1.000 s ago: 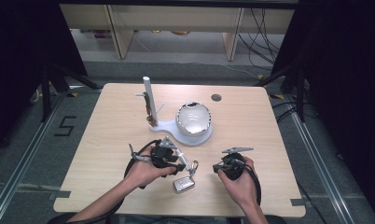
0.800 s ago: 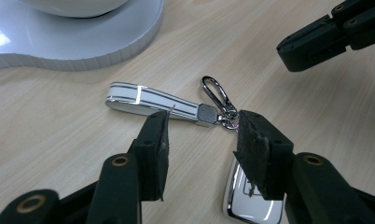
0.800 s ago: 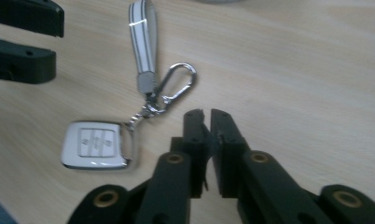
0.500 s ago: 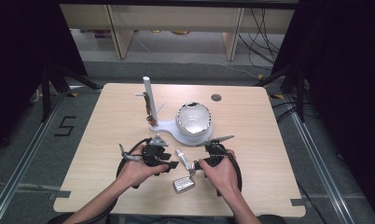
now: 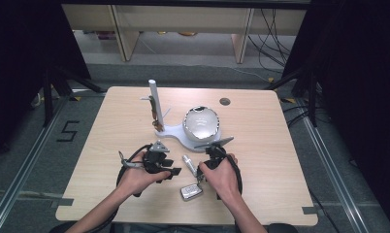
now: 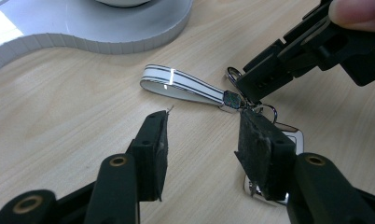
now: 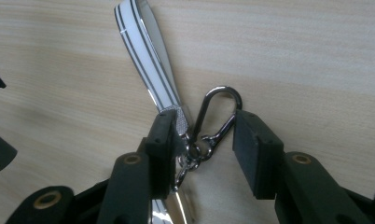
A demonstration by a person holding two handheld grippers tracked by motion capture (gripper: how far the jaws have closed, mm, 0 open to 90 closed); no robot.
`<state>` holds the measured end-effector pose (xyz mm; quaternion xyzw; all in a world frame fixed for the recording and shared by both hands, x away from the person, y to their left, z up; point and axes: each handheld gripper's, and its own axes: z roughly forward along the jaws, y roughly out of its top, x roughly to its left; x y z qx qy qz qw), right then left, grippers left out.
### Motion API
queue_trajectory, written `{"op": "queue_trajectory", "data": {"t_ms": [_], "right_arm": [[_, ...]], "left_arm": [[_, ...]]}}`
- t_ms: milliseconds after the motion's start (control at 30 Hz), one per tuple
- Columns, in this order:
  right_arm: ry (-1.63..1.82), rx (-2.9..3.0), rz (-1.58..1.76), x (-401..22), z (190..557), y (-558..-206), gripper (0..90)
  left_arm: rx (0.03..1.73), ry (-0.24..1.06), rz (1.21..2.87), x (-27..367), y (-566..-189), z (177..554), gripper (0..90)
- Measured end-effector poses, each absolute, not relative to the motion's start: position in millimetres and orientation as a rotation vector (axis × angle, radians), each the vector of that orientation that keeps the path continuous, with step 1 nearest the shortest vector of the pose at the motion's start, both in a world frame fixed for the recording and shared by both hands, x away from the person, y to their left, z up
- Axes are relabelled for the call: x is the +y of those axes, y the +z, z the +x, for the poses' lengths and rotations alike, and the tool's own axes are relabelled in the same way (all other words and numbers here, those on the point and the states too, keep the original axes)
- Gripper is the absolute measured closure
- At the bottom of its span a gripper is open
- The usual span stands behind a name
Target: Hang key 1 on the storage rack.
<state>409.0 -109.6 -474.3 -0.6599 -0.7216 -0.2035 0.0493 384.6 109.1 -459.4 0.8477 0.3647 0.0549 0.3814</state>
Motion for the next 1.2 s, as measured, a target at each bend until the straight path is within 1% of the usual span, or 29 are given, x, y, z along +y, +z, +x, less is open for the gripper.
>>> {"op": "queue_trajectory", "data": {"t_ms": [33,67,133,167,233,400,467,667,700,800,867,1033,1100,1133,1200], "right_arm": [[-0.637,-2.236,-1.979,-110,410,-476,60.4],[-0.592,-2.161,-2.032,-105,408,-472,60.5],[-0.582,-2.194,-2.027,-105,410,-473,60.9],[-0.632,-2.255,-2.001,-106,411,-475,61.2],[-0.575,-2.198,-2.028,-103,410,-471,61.7],[-0.586,-2.314,-1.963,-105,412,-476,62.9],[-0.523,-2.221,-2.023,-100,410,-472,63.0],[-0.558,-2.296,-1.995,-100,411,-476,63.1],[-0.507,-2.252,-2.004,-98,411,-473,63.2],[-0.526,-2.316,-1.976,-99,412,-476,63.4],[-0.507,-2.259,-2.019,-95,411,-474,63.5],[-0.45,-2.297,-1.996,-93,412,-475,64.1],[-0.46,-2.341,-1.968,-95,413,-476,64.9],[-0.487,-2.309,-2.006,-92,412,-478,66.1],[-0.423,-2.335,-1.971,-92,412,-474,68.9]], "left_arm": [[0.936,0.146,2.165,109,-460,384,52.0],[0.94,0.144,2.161,109,-460,384,52.0],[0.939,0.145,2.163,109,-460,385,51.8],[0.94,0.146,2.163,110,-460,385,51.8],[0.94,0.146,2.163,110,-460,385,51.7],[0.94,0.141,2.165,110,-460,385,51.7],[0.935,0.135,2.165,110,-461,385,51.7],[0.941,0.133,2.165,111,-462,385,51.5],[0.94,0.133,2.166,111,-462,385,51.5],[0.942,0.132,2.165,111,-462,385,51.4],[0.943,0.132,2.165,111,-463,385,51.4],[0.945,0.13,2.165,111,-463,385,51.3],[0.943,0.13,2.168,111,-463,385,51.2],[0.94,0.129,2.168,111,-463,385,51.2],[0.939,0.129,2.17,111,-463,386,51.2]]}}
